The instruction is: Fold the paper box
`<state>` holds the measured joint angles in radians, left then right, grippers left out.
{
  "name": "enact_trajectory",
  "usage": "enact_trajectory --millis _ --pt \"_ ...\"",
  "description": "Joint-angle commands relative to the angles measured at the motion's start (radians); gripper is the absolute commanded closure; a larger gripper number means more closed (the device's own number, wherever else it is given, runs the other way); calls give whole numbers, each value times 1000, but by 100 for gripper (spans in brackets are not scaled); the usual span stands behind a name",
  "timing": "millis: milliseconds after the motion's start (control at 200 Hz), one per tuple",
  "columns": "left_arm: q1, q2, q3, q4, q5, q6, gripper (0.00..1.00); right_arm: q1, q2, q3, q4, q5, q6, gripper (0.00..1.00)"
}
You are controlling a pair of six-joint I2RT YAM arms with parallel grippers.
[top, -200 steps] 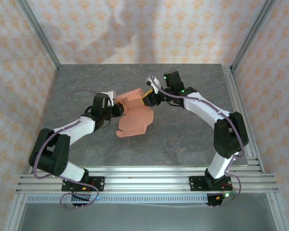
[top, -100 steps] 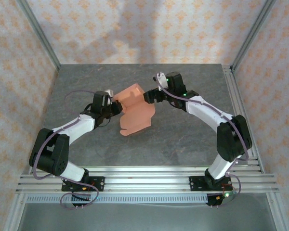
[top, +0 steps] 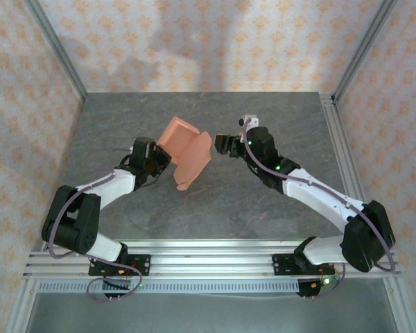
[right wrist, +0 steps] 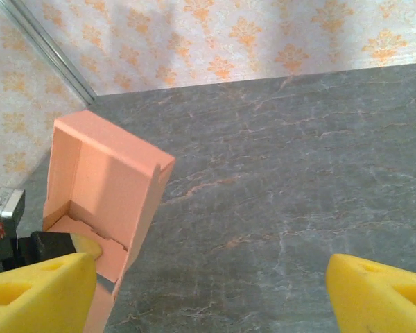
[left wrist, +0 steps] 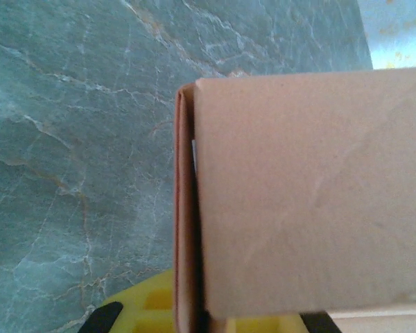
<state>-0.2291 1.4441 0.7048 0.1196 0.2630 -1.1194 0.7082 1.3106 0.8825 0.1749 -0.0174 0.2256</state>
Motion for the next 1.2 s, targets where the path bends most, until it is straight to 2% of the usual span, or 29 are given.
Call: enact_trajectory --millis 0,140,250,425,591,691,846,1061,1196 --pt "4 -55 -10 -6 -74 -123 100 81 9 -57 220 153 44 14" --pt "4 -65 -13 -16 -85 -219 100 205 106 -88 422 291 59 15" --pt "4 -66 -1 -46 -92 -242 100 268 207 -60 508 345 73 16" --pt "3 -67 0 -59 -106 -260 100 318 320 -28 629 421 77 18" --pt "4 -71 5 -88 -138 -230 100 318 270 -95 704 443 27 18" --pt "4 -70 6 -90 -151 -221 100 318 206 -138 702 445 -17 17" --pt "2 -61 11 -84 -159 -221 100 319 165 -151 666 372 -9 16" --pt "4 -68 9 -78 -156 -235 100 330 282 -32 516 401 87 16" --pt "3 -78 7 -89 -157 -234 100 331 367 91 323 448 184 20"
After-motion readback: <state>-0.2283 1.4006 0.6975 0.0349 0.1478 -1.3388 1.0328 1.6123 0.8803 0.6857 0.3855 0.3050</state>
